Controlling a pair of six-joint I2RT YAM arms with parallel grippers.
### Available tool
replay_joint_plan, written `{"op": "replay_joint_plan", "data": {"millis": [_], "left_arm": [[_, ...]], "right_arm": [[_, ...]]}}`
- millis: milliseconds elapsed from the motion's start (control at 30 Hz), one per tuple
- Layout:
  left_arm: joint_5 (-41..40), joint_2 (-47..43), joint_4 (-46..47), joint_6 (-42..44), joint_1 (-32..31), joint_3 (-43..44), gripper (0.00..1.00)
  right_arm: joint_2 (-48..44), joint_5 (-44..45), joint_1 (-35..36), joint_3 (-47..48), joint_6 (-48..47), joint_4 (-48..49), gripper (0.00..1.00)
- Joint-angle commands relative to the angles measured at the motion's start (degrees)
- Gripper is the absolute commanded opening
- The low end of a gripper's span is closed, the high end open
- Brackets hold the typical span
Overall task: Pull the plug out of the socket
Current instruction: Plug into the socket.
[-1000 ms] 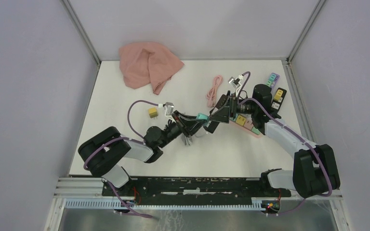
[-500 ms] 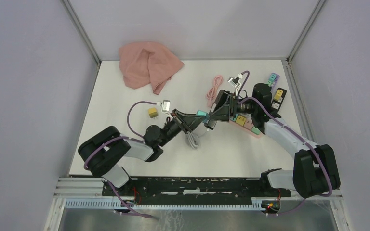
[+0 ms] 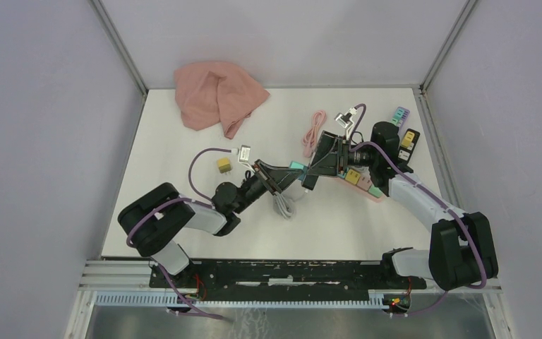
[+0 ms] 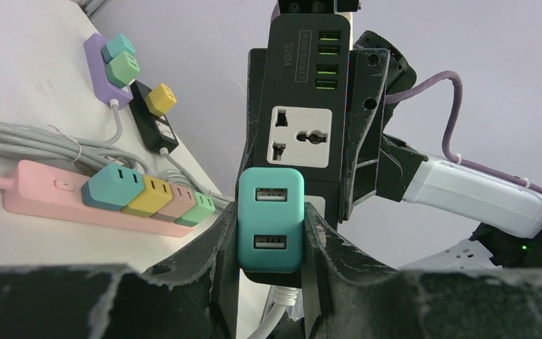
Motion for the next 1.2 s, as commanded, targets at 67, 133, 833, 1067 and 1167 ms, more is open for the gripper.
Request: {"op": "replay_joint_plan", "data": {"millis": [67,133,833,1067,1167], "left_arm": [[-4.6,-3.3,11.5,-3.7,1.9,0.5,0.03],[-7.2,-4.5,11.6,-3.4,2.0,-0.6,0.03],[-6.3,-12.8,-12.8,-5.3,3.2,-0.9,0.03],[-5.2,-19.4,-17.7,0.5,2.9,-3.1,0.03],[-2.9,-18.6,-12.9,-0.9,3.6,-3.4,0.03]], "right_arm": [[-1.1,-1.6,1.1,1.8,-2.0,3.3,0.0],[-1.1,-1.5,2.3,1.3,-2.4,3.5,0.0],[-0.1,-1.8,4.0,4.5,-15.8,-11.6,0.0],[-0.5,-1.7,0.6,3.9,-13.7,-9.7,0.0],[-0.8,-2.6,2.2,3.2,-13.2,-8.0,0.0]]}}
